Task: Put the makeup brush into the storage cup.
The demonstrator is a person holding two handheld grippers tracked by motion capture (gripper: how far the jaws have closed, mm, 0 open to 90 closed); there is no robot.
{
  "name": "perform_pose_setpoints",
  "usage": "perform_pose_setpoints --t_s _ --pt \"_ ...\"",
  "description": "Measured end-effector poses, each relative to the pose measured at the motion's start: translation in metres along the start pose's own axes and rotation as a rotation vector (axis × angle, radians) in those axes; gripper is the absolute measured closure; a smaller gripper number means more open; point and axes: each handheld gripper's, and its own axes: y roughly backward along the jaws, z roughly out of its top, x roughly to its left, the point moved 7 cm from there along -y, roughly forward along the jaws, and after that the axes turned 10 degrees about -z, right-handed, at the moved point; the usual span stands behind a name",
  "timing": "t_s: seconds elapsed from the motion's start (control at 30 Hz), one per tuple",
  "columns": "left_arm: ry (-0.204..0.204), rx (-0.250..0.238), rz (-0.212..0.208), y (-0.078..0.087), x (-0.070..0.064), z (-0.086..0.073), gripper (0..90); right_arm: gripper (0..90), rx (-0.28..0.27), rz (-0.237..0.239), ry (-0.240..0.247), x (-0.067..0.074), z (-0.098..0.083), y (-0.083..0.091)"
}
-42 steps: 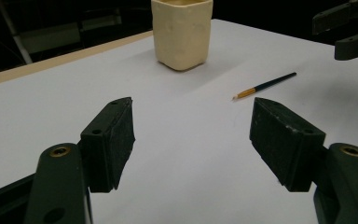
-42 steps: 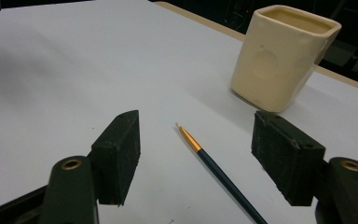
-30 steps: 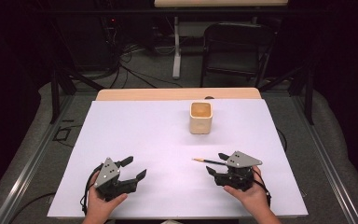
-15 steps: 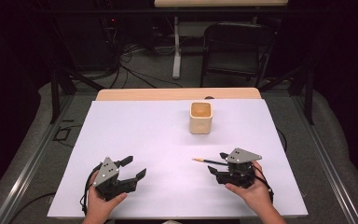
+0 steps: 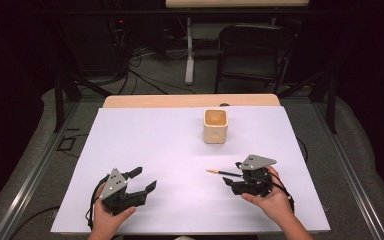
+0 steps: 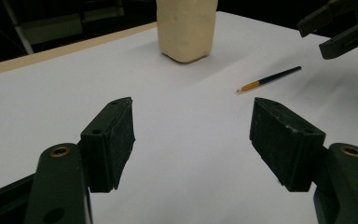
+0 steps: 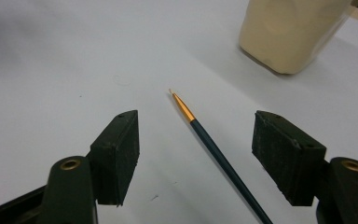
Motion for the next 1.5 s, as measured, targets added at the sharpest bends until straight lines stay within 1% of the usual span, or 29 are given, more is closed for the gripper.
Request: perform_pose_setpoints --t_s 0.07,0.13,0.17,0.23,0.33,0.37,0.53,0.6,0.73,0.9,1.1,1.27,1.37,1.5 --pt "0.001 -0.001 0.0 0.0 0.0 0.0 30.7 31.8 0.007 -0.001 -0.002 -0.001 0.0 -0.001" --pt "-0.003 0.002 -0.002 0.0 0.0 0.0 30.7 31.8 0.027 0.002 0.01 -0.003 0.001 -0.003" --pt "-0.002 0.002 -0.003 0.0 -0.001 0.0 30.7 31.8 0.031 0.001 0.01 -0.003 0.001 -0.004" --pt "-0.002 0.002 -0.003 0.0 -0.001 0.0 30.7 31.8 0.039 0.007 0.025 -0.003 0.002 -0.005" --pt "-0.002 0.002 -0.002 0.0 0.0 0.0 30.7 31.8 0.051 0.014 0.029 -0.003 0.002 -0.007" --pt "-0.002 0.002 -0.002 0.0 0.0 0.0 30.7 31.8 0.052 0.012 0.037 -0.004 0.003 -0.008" --pt "-0.003 0.003 -0.003 0.0 -0.001 0.0 30.7 31.8 0.061 0.021 0.044 -0.005 0.006 -0.008" --pt "-0.003 0.004 -0.003 0.0 -0.001 0.0 30.7 31.8 0.07 0.023 0.054 -0.006 0.007 -0.008" --pt "-0.003 0.004 -0.003 0.0 0.0 0.0 30.7 31.8 0.075 0.033 0.05 -0.008 0.008 -0.009" --pt "-0.006 0.005 -0.005 0.0 0.0 0.0 30.7 31.8 0.094 0.029 0.057 -0.01 0.007 -0.011" --pt "-0.004 0.006 -0.006 0.0 -0.001 0.0 30.7 31.8 0.104 0.022 0.066 -0.013 0.01 -0.01" --pt "-0.004 0.007 -0.007 -0.001 -0.001 -0.001 30.7 31.7 0.113 0.031 0.058 -0.015 0.013 -0.009" --pt "-0.006 0.012 -0.005 -0.001 -0.001 -0.001 30.7 31.1 0.132 0.02 0.08 -0.017 0.012 -0.01" --pt "-0.006 0.013 -0.005 -0.001 -0.001 -0.001 30.7 31.1 0.148 0.021 0.096 -0.018 0.013 -0.012"
